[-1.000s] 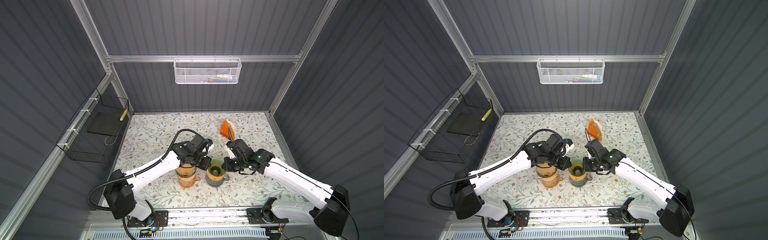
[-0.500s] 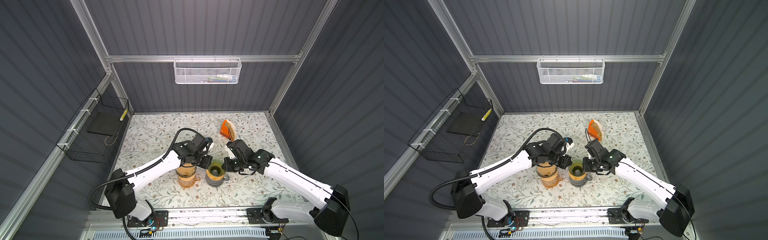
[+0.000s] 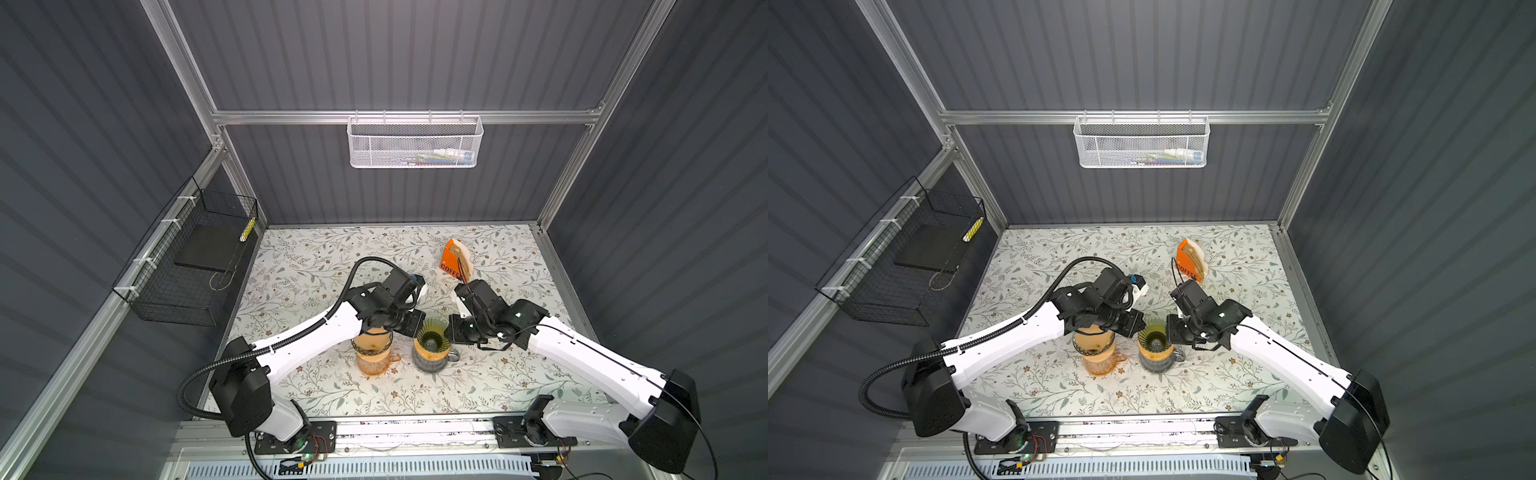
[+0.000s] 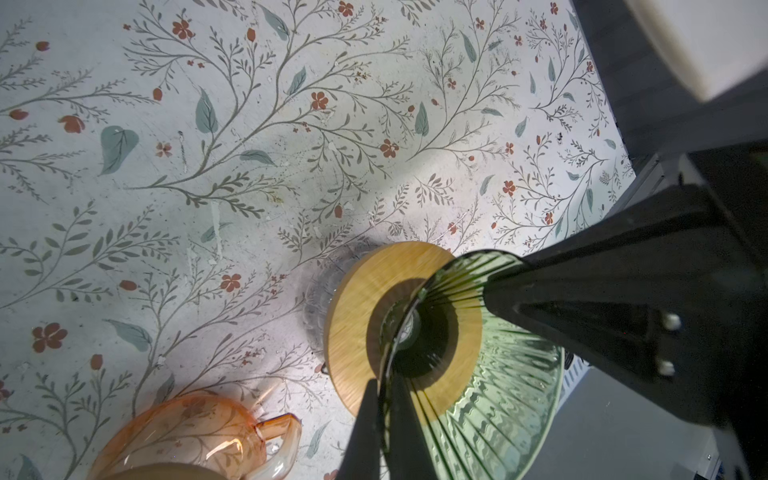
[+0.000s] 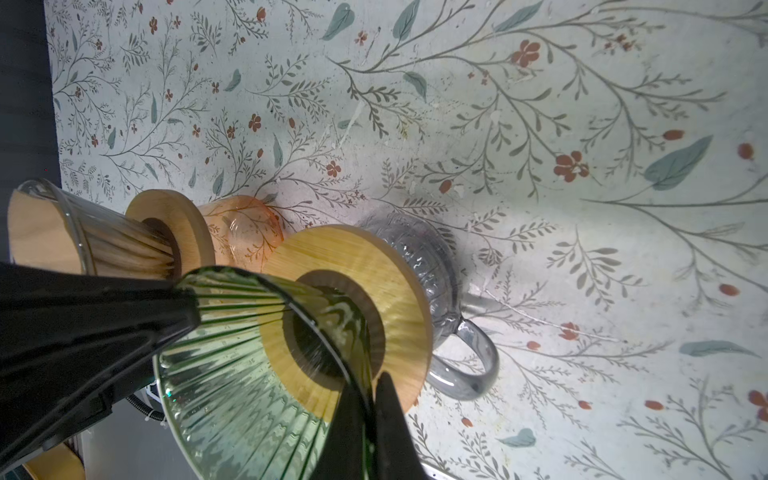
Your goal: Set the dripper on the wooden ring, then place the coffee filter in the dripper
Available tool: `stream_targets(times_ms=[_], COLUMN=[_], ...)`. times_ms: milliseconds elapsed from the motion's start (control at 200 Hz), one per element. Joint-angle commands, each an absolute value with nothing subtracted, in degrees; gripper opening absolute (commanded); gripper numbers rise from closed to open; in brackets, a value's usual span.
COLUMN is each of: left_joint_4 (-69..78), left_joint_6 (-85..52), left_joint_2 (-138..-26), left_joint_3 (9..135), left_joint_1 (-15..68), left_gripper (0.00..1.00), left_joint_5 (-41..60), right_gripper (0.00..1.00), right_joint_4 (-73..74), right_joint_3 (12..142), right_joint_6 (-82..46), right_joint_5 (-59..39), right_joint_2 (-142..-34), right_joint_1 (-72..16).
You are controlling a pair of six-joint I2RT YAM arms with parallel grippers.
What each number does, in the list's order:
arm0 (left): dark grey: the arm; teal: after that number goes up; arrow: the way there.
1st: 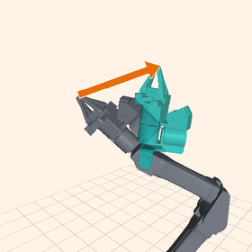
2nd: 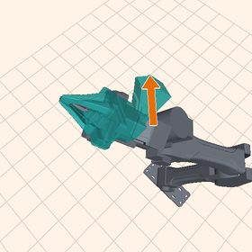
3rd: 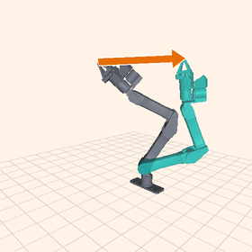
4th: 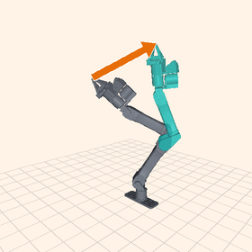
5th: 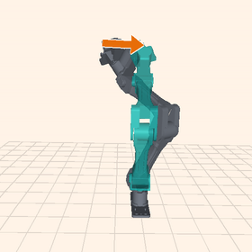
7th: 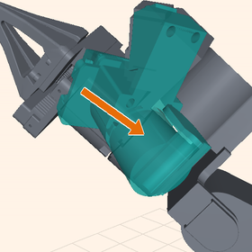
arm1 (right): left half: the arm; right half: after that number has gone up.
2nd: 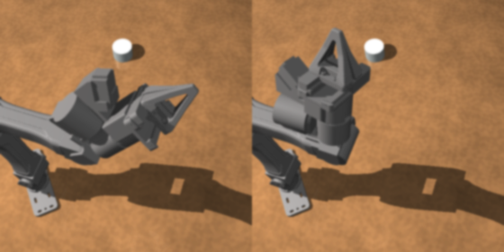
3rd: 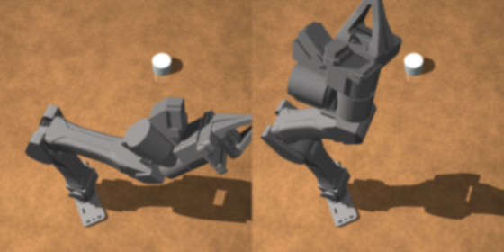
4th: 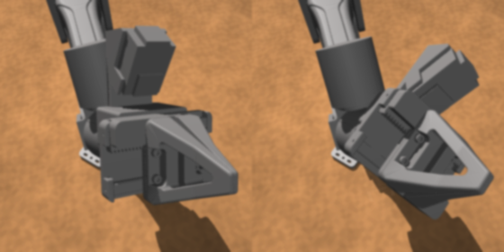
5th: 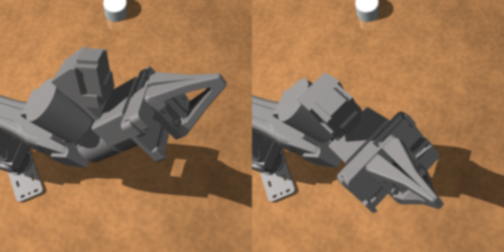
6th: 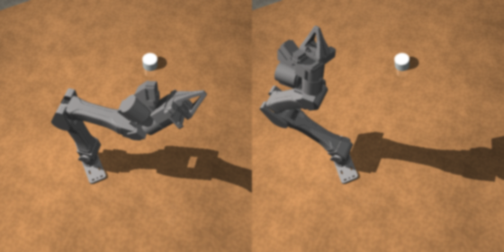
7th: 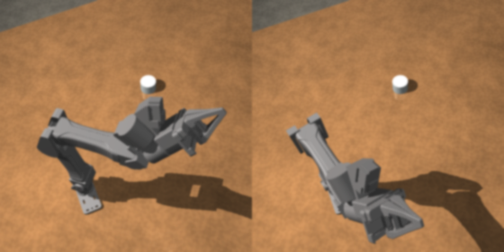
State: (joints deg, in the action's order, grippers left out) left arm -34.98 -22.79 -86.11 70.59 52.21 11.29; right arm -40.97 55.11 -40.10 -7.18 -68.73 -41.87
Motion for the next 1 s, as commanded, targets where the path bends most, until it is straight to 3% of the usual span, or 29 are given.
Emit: stream_targets(times_ms=[0, 996], left_joint_4=[-39.64, -38.44], left_joint_6=[-20.48, -20.72], left_joint_2=[-88.33, -90.33], left_joint_3=[67.42, 65.76], left_joint_1=[54.49, 54.67], left_gripper=[0.04, 0.04], left_joint_5=[13.93, 14.06], right_gripper=[0.00, 0.00], right_joint_4=[-42.19, -39.22], right_joint_3=[52.57, 49.13], right_joint_6=[-38.76, -38.15], right_joint_5=[-3.79, 2.33], right_joint_2=[-70.93, -71.85], right_joint_1=[-41.57, -42.19])
